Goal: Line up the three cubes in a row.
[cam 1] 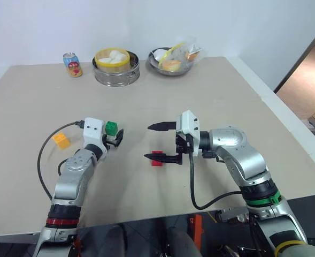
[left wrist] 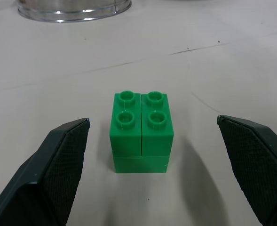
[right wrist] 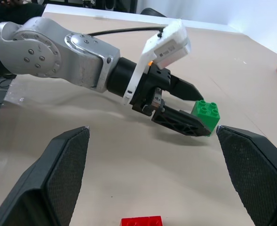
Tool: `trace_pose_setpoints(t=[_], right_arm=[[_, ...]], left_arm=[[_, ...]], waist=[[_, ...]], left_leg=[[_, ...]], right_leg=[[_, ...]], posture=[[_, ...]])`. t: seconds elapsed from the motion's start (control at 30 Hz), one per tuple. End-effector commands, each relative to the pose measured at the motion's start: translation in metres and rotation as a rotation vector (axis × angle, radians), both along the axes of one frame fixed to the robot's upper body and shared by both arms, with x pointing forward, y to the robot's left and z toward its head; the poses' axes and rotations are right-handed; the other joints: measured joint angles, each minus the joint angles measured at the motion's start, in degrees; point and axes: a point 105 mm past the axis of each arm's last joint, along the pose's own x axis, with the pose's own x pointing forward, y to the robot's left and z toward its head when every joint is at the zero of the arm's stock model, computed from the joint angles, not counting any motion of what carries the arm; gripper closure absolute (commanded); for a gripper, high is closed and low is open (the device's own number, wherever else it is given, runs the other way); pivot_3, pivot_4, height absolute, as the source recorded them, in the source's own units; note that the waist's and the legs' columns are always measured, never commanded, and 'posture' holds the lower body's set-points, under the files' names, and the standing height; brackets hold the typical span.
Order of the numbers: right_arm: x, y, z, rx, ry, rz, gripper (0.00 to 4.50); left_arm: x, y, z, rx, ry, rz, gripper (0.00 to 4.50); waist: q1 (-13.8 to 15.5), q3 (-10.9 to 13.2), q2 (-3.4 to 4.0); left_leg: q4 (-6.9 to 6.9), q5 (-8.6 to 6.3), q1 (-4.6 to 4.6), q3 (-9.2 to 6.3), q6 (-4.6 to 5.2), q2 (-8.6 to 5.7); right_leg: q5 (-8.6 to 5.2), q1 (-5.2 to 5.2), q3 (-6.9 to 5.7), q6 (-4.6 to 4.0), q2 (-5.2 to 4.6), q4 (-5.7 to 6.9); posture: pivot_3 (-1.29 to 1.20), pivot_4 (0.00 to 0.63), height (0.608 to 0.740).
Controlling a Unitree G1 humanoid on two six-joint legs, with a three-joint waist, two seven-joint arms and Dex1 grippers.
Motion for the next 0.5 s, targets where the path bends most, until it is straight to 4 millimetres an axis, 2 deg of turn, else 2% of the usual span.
trace_pose_setpoints(t=[0.03,0.07,0.1,0.27,0.3,0.4,0.5], right_arm=[[0.007,-0.003,0.017,0.077,-0.03,-0.061,0.0],[0.01,-0.004,0.019,0.102,-0.016,-0.085,0.0],[0.014,-0.006,0.021,0.125,-0.003,-0.107,0.0],[0.033,-0.014,0.021,0.112,-0.061,-0.216,0.0],[0.034,-0.014,0.021,0.112,-0.064,-0.218,0.0],[0.033,-0.013,0.02,0.106,-0.074,-0.213,0.0],[0.03,-0.013,0.018,0.093,-0.079,-0.2,0.0]], left_arm=[[0.006,-0.001,0.009,-0.006,-0.029,0.012,0.56],[0.008,0.0,0.01,0.0,-0.033,0.018,0.71],[0.009,0.0,0.011,0.008,-0.039,0.017,1.24],[0.014,0.001,0.014,0.034,-0.048,0.013,2.97],[0.015,0.001,0.015,0.041,-0.05,0.007,3.19],[0.014,0.003,0.019,0.058,-0.065,-0.026,3.19],[0.003,-0.002,0.029,0.102,-0.12,-0.178,3.19]], waist=[[0.0,0.0,0.0],[0.0,0.0,0.0],[0.0,0.0,0.0],[0.0,0.0,0.0],[0.0,0.0,0.0],[0.0,0.0,0.0],[0.0,0.0,0.0]], left_leg=[[0.0,0.0,0.0,0.0,0.0,0.0],[0.0,0.0,0.0,0.0,0.0,0.0],[0.0,0.0,-0.01,0.0,0.0,0.0],[0.0,0.0,-0.02,0.0,0.0,-0.02],[0.0,0.0,-0.02,0.01,0.0,-0.02],[-0.01,0.0,-0.02,0.0,0.0,-0.02],[-0.06,0.0,-0.02,0.0,0.0,-0.01]], right_leg=[[0.0,0.0,0.0,0.01,0.0,0.0],[0.01,0.0,0.0,0.02,0.0,0.0],[0.01,0.0,0.0,0.02,0.0,0.0],[0.03,0.0,0.0,0.03,-0.01,0.0],[0.03,0.0,0.0,0.03,-0.01,0.0],[0.03,-0.02,0.0,0.03,0.0,0.0],[0.03,-0.04,0.0,0.03,0.01,0.0]], posture=[[0.0,0.15,0.74],[0.0,0.15,0.74],[0.0,0.15,0.74],[0.0,0.15,0.74],[0.0,0.15,0.74],[0.0,0.15,0.74],[0.0,0.15,0.74]])
